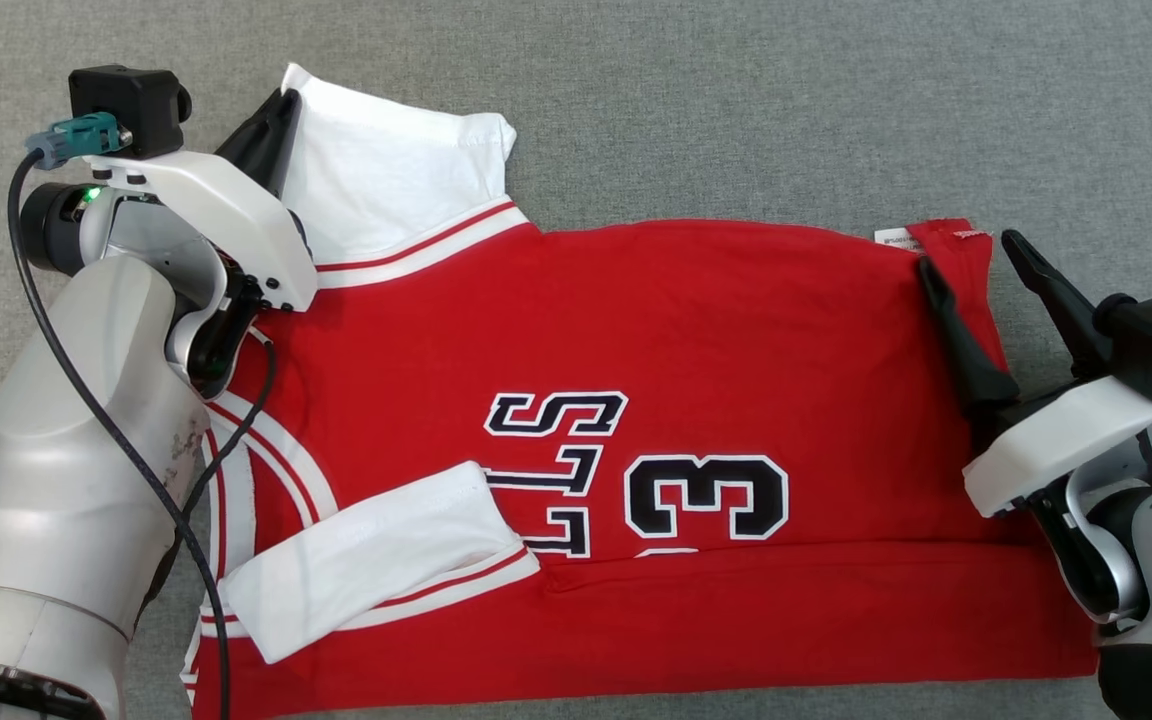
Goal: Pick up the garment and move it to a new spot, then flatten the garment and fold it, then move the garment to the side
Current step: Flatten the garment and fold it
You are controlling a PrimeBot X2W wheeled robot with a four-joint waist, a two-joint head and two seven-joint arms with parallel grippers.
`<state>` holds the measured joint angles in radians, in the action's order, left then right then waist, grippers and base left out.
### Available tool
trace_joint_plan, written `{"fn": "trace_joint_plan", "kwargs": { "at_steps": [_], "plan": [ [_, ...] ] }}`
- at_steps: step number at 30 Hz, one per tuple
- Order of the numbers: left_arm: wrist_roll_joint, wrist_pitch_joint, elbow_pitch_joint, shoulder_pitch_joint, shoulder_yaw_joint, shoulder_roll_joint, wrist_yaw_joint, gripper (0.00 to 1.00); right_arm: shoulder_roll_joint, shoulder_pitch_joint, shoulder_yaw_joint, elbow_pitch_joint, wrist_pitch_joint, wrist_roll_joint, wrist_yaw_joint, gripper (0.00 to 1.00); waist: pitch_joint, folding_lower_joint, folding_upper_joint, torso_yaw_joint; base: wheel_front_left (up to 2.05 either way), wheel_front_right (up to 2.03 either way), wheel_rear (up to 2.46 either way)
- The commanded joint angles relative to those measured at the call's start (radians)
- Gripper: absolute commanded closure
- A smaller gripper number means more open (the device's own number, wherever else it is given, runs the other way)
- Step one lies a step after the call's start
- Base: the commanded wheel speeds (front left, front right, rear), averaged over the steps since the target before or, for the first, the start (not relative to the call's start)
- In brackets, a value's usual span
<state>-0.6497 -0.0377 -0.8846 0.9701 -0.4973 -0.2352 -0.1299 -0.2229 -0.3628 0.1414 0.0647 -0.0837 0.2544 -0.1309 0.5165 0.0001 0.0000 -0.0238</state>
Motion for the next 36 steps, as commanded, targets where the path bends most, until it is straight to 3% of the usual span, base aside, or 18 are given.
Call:
{"fn": "trace_joint_plan", "kwargs": {
  "at_steps": [1, 4, 5, 7, 8, 9, 19, 24, 31, 36],
  "plan": [
    [-0.007, -0.008, -0.003, 0.02, -0.003, -0.005, -0.001, 1.0, -0.008, 0.0, -0.004, 0.004, -0.007, -0.002, 0.0, 0.0, 0.001, -0.0001, 0.0, 0.001, 0.0, 0.0, 0.0],
    [-0.02, -0.017, -0.006, 0.023, -0.021, -0.009, -0.001, 1.0, -0.011, -0.007, -0.017, 0.021, -0.025, 0.0, 0.0, 0.0, 0.004, -0.0001, 0.0, 0.003, 0.0, 0.0, 0.0],
    [-0.024, -0.022, -0.007, 0.024, -0.026, -0.01, -0.001, 1.0, -0.013, -0.013, -0.021, 0.025, -0.026, 0.001, 0.0, 0.09, 0.006, -0.0001, 0.0, 0.004, 0.0, 0.0, 0.0],
    [-0.033, -0.029, -0.008, 0.027, -0.035, -0.014, -0.001, 1.0, -0.014, -0.019, -0.029, 0.037, -0.03, 0.006, 0.0, 0.57, 0.007, -0.0001, 0.0, 0.007, 0.0, 0.0, 0.0],
    [-0.037, -0.037, -0.008, 0.028, -0.04, -0.016, -0.001, 1.0, -0.014, -0.021, -0.033, 0.04, -0.029, 0.008, 0.0, 0.71, 0.008, -0.0001, 0.0, 0.009, 0.0, 0.0, 0.0],
    [-0.041, -0.043, -0.007, 0.029, -0.046, -0.016, -0.001, 1.0, -0.014, -0.021, -0.042, 0.046, -0.029, 0.009, 0.0, 1.0, 0.008, -0.0001, 0.0, 0.012, 0.0, 0.0, 0.0],
    [-0.049, -0.147, 0.036, 0.011, -0.076, -0.053, -0.001, 1.0, 0.014, -0.022, -0.105, 0.024, 0.023, 0.045, 0.0, 1.0, -0.022, -0.0001, 0.0, 0.021, 0.0, 0.0, 0.0],
    [-0.027, -0.194, 0.133, -0.028, -0.075, -0.081, 0.012, 1.0, 0.048, 0.015, -0.151, -0.014, 0.036, 0.085, 0.0, 1.0, -0.06, -0.0001, 0.0, 0.026, 0.0, 0.0, 0.0],
    [-0.011, -0.214, 0.409, -0.172, -0.049, -0.155, 0.086, 1.0, 0.079, 0.079, -0.191, -0.066, 0.04, 0.147, 0.0, 1.0, -0.102, -0.0001, 0.0, 0.034, 0.0, 0.0, 0.0],
    [-0.006, -0.218, 0.689, -0.357, -0.02, -0.229, 0.177, 1.0, 0.101, 0.137, -0.211, -0.09, 0.049, 0.215, 0.0, 1.0, -0.123, -0.0001, 0.0, 0.039, 0.0, 0.0, 0.0]
  ]
}}
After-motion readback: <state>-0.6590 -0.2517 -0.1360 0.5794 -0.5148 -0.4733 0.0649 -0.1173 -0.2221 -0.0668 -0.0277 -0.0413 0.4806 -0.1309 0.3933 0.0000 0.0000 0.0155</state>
